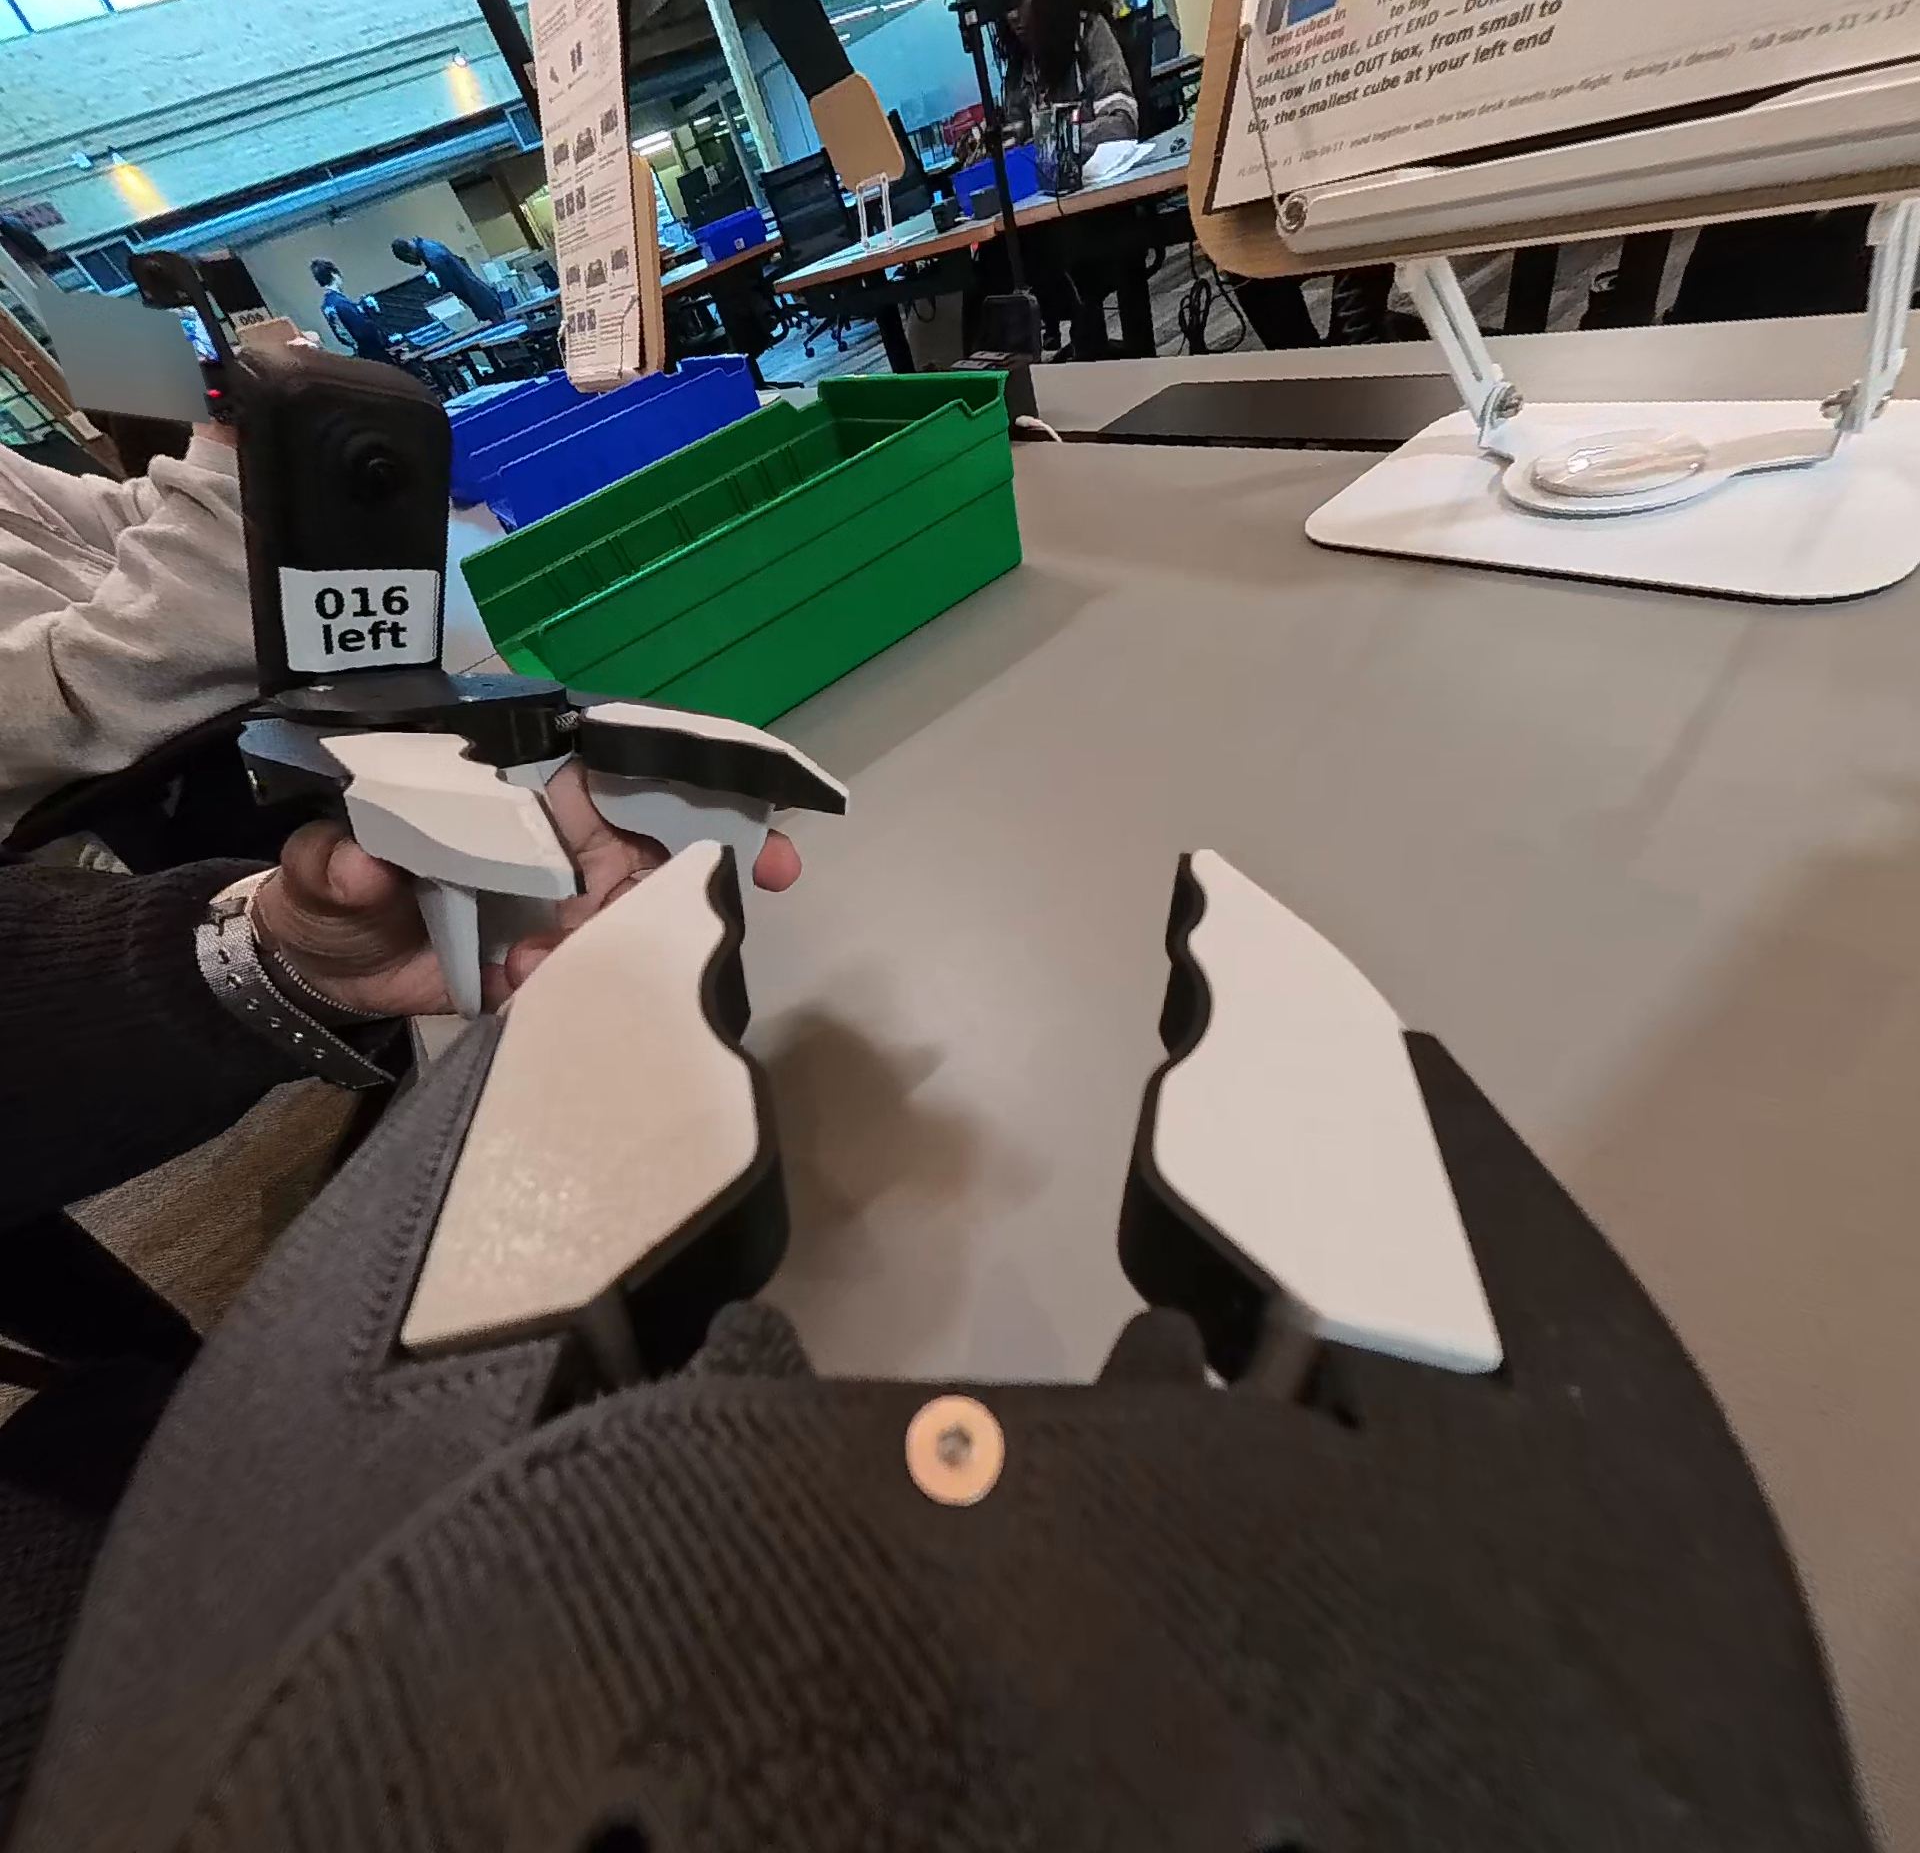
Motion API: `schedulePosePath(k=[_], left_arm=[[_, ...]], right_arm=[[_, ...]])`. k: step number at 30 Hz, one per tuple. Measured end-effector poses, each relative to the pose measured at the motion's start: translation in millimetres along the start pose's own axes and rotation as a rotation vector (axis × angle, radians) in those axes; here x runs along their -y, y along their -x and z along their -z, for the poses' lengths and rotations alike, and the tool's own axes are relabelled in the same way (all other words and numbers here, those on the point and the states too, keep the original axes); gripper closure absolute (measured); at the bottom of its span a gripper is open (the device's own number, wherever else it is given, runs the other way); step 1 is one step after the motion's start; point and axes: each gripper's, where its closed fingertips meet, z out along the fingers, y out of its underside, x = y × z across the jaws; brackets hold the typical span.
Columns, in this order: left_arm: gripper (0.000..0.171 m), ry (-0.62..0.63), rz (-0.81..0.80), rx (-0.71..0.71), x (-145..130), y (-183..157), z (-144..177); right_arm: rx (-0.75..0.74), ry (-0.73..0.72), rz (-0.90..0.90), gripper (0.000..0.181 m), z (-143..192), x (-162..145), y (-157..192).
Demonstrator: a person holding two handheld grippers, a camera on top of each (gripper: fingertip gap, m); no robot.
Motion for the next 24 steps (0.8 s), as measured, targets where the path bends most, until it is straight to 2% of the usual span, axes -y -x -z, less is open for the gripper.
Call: schedulePosePath(k=[24], left_arm=[[0.095, 0.0, 0.025, -0.007, -1.0, 0.5, -0.9]], right_arm=[[0.001, 0.005, 0.003, 0.102, -0.6, -1.2, 1.1]])
